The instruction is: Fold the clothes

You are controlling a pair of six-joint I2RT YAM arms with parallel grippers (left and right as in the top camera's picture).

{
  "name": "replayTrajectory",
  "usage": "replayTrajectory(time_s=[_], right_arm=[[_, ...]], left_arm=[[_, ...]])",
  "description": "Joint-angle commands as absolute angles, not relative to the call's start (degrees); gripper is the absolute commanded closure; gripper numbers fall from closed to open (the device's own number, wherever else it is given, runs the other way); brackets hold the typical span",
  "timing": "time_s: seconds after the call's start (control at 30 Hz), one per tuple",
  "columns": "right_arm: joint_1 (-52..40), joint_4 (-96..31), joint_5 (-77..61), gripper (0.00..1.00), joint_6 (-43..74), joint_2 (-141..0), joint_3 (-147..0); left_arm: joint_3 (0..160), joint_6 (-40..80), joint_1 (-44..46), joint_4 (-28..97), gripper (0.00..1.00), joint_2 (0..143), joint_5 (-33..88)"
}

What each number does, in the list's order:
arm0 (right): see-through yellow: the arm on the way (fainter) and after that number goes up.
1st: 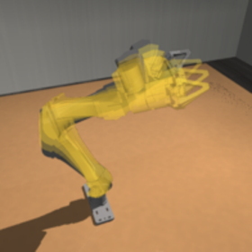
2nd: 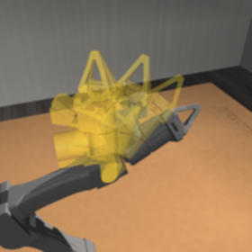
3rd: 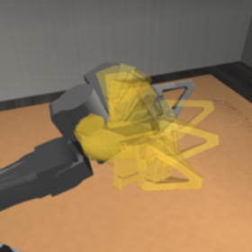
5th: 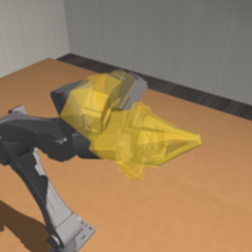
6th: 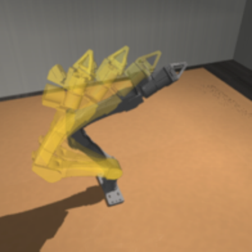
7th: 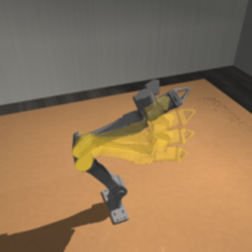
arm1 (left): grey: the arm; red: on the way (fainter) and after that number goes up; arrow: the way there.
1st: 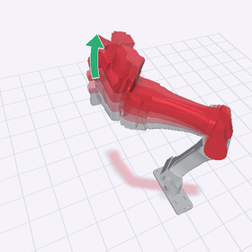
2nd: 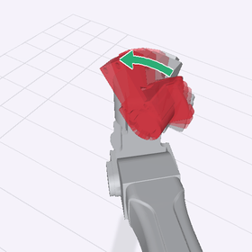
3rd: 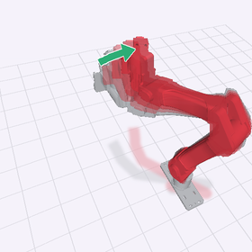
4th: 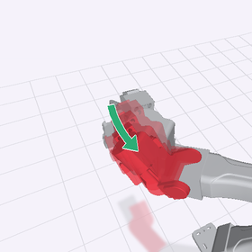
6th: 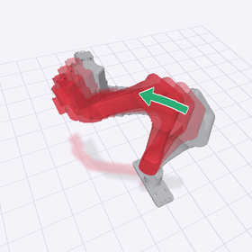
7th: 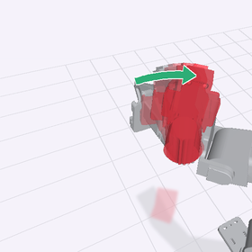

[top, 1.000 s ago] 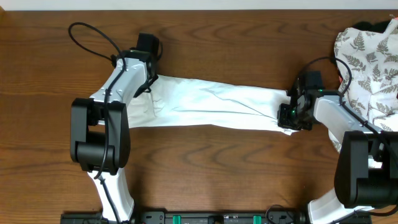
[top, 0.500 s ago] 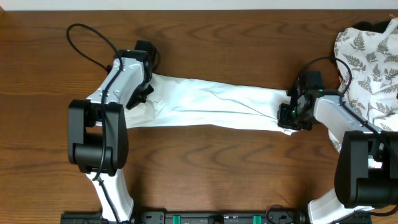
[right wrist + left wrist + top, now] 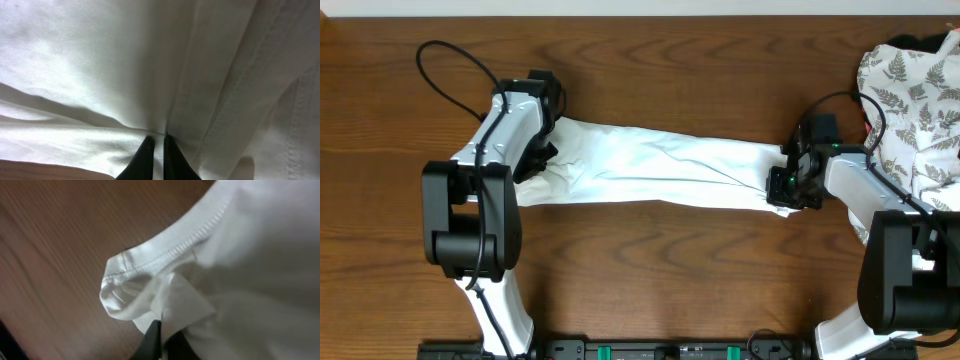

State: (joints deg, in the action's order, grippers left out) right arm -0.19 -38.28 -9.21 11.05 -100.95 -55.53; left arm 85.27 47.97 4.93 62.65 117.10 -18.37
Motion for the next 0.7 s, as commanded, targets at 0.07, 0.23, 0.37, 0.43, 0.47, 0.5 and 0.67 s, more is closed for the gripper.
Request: replayTrajectory(time_s=[0.07,0.23,0.37,0.43,0.47,0.5,0.67], right_arm=[[-0.45,-37.85,-7.94,0.92,10.79,-101.91,-54.63],[-0.45,-37.45,-7.97,0.91,10.79,-101.91,-54.63],[-0.45,-37.50,-7.94,0.90,10.79,-101.91,-54.63],[-0.43,-37.47,-7.94,0.90,10.79,-101.91,-54.63],[-0.43,-37.47,-7.94,0.89,10.79,-101.91,-54.63],[-0.43,-37.47,-7.94,0.89,10.81,-101.91,-54.63],[-0.45,-36.82,-7.97,0.89,10.81,-101.91,-54.63]], left_arm=[[83.40,48.60,2.74,62.98,0.69,115.28,-18.92],[82.59,48.14,0.80,63.64,0.64,115.28,-19.00],[84.86,47.24,-1.17,64.99,0.64,113.32,-18.96],[85.62,47.24,-1.93,65.12,0.64,111.09,-18.94],[85.65,47.27,-2.15,65.08,0.64,109.73,-18.92],[85.65,47.27,-2.24,65.12,0.64,108.25,-18.90],[85.65,46.78,-1.06,64.20,0.94,103.39,-17.65]])
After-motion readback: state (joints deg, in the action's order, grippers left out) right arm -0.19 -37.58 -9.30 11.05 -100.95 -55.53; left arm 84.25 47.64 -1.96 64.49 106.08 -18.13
